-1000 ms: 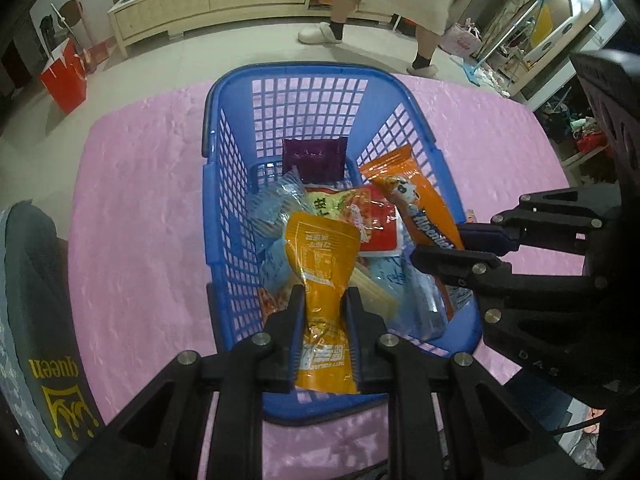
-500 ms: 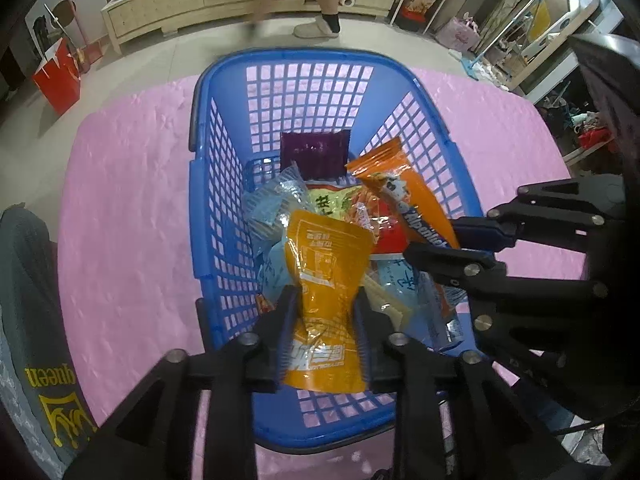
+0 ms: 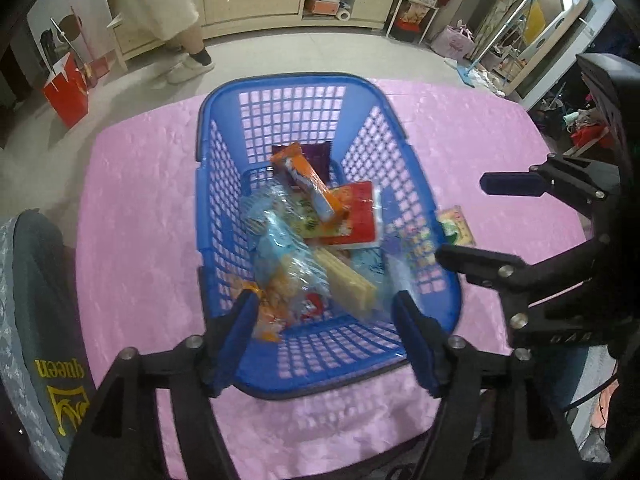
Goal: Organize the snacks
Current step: 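Move both grippers toward the green-edged cracker pack on the table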
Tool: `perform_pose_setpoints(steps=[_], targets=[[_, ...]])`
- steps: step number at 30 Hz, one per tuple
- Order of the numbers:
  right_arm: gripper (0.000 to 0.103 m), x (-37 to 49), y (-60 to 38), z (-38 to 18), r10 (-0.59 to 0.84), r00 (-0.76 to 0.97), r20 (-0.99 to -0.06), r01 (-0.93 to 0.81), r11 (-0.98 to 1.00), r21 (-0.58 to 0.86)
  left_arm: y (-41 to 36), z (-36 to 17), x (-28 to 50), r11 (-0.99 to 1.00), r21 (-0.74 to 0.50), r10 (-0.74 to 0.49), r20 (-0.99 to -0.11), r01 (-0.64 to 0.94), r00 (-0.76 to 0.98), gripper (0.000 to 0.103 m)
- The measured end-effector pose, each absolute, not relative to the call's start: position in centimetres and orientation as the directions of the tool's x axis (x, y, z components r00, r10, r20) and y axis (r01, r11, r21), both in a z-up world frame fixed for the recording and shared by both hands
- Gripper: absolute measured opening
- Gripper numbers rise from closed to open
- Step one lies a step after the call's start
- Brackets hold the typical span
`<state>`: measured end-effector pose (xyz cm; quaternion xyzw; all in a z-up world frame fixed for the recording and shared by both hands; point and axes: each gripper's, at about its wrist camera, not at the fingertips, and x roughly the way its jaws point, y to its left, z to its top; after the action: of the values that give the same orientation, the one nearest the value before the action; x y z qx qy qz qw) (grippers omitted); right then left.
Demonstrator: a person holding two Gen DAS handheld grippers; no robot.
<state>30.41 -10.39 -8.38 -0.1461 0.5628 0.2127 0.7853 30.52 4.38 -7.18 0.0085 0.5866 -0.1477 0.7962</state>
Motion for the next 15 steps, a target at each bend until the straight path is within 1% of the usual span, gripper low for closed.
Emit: perform_pose_setpoints(steps=[1, 2, 8, 12, 15], targets=[[0.083, 30.0, -11.0, -8.1, 0.169, 0.281, -0.945, -0.498, 0.867, 0.007, 3.8, -6.9, 30.1, 0.956, -0.151, -0.220, -0.936, 0.253, 0.273, 0.074], [0.083, 29.6, -11.7, -7.9, 0.163, 0.286, -0.944, -0.495, 0.869, 0.000, 3.3, -6.8, 29.8, 0.956, -0.142, -0.215, -0.936, 0.257, 0.280, 0.074], [0.084, 27.4, -15.3, -7.4, 0.145, 0.297, -0.944, -0.487, 0.873, -0.019, -0.6, -6.1, 27.8, 0.946, -0.108, -0.202, -0.933, 0.304, 0.299, 0.074], [0.084, 26.3, -17.7, -7.3, 0.152, 0.303, -0.941, -0.477, 0.879, -0.012, -2.9, -6.3, 26.6, 0.944, -0.105, -0.204, -0.931, 0.312, 0.304, 0.074], [0.084, 25.4, -19.4, -7.9, 0.152, 0.301, -0.941, -0.476, 0.879, -0.010, -4.6, -6.5, 25.3, 0.948, -0.081, -0.186, -0.926, 0.308, 0.329, 0.074]])
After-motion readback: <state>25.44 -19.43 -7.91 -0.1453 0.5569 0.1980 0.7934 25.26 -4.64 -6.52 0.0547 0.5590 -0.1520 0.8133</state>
